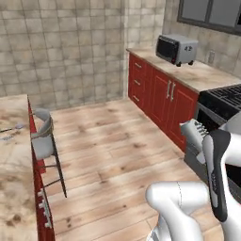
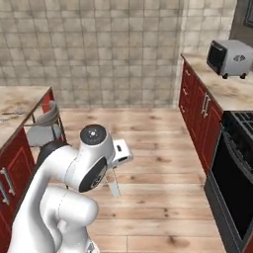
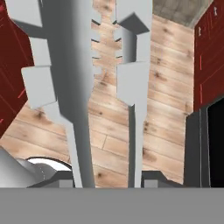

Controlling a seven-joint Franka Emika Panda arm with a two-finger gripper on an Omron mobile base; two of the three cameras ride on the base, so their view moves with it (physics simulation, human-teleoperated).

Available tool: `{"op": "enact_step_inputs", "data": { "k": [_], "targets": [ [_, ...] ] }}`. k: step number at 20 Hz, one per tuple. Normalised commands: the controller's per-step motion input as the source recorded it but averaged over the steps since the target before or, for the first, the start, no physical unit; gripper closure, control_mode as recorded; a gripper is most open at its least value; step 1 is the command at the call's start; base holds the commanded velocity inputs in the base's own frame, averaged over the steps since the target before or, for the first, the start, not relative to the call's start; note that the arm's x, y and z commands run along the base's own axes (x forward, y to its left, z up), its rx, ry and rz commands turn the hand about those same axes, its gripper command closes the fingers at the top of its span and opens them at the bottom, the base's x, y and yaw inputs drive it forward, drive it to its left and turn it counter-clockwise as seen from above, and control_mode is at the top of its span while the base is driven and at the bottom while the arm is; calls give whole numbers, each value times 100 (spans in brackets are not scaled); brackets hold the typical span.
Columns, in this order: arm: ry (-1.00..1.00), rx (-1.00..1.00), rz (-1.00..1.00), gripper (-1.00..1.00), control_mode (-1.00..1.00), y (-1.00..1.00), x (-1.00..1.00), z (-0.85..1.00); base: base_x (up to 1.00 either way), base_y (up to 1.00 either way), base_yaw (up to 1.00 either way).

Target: Take the tongs from the drawer on the right and place them on the dining counter next to the tray containing the hot dog.

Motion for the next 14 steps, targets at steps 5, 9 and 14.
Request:
{"op": "enact_step_inputs", "data": {
  "k": [5,9,14],
  "targets": [
    [0,0,0,100,100,0,0,0,37,-2,81],
    [0,0,0,100,100,0,0,0,43,-14,74],
    [0,0,0,100,100,0,0,0,31,-35,66]
  ]
}}
